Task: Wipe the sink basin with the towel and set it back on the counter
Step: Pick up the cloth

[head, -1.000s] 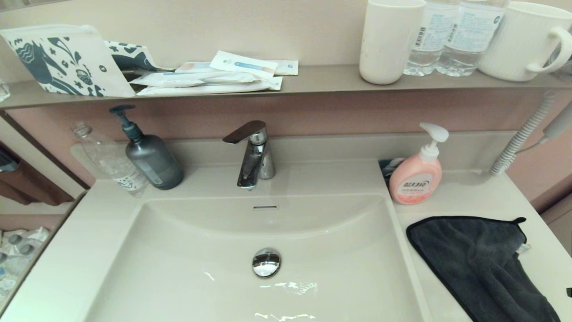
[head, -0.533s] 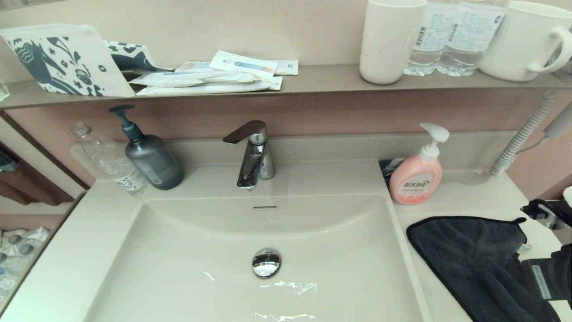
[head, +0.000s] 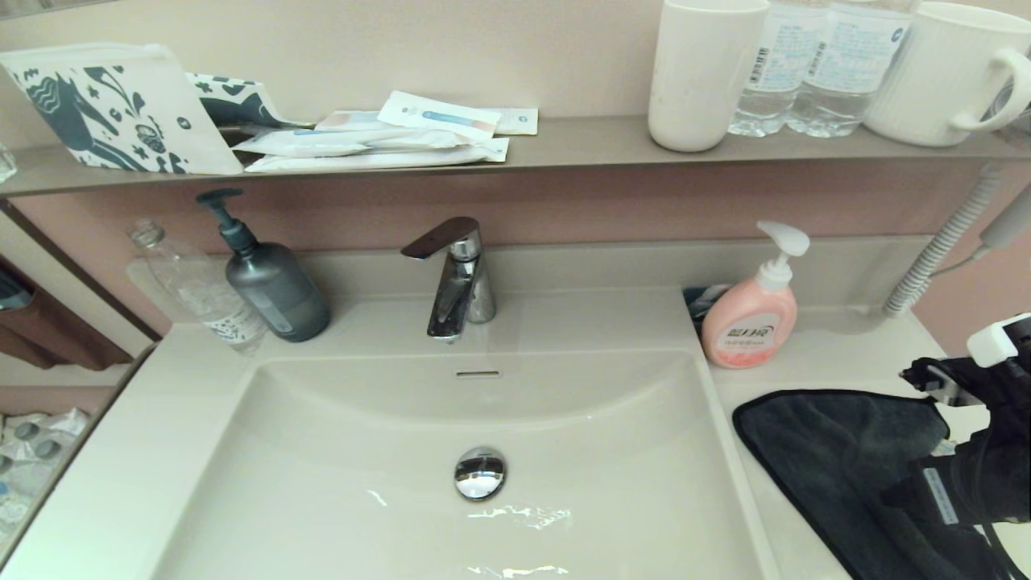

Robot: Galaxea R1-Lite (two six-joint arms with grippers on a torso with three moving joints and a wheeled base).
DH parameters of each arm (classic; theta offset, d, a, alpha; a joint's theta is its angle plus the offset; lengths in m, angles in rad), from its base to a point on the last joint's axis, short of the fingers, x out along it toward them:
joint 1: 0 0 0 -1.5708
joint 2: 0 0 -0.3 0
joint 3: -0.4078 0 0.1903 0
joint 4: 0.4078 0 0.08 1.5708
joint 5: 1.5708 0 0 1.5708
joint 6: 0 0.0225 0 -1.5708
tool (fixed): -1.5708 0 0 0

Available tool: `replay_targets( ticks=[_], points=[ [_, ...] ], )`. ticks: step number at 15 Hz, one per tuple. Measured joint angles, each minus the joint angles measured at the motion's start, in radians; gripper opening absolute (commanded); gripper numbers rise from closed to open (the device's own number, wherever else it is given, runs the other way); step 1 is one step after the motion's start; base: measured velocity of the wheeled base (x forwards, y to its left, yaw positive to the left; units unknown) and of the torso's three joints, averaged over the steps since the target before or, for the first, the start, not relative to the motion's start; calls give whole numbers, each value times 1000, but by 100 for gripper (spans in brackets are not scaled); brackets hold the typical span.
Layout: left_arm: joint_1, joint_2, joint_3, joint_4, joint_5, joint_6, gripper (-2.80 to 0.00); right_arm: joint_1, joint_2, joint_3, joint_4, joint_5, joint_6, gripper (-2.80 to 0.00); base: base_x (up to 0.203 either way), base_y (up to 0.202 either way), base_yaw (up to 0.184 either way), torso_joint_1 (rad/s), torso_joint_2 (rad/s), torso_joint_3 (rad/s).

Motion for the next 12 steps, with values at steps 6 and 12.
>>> replay_targets(
  ticks=[6, 12],
  points=[
    [0, 0, 0, 0, 0, 0, -280, -4, 93, 1, -77, -4, -2, 0, 0, 0, 0, 0, 0, 0],
    [0, 0, 0, 0, 0, 0, -280, -9, 160, 7, -140, -4, -28, 0, 0, 0, 0, 0, 0, 0]
  ],
)
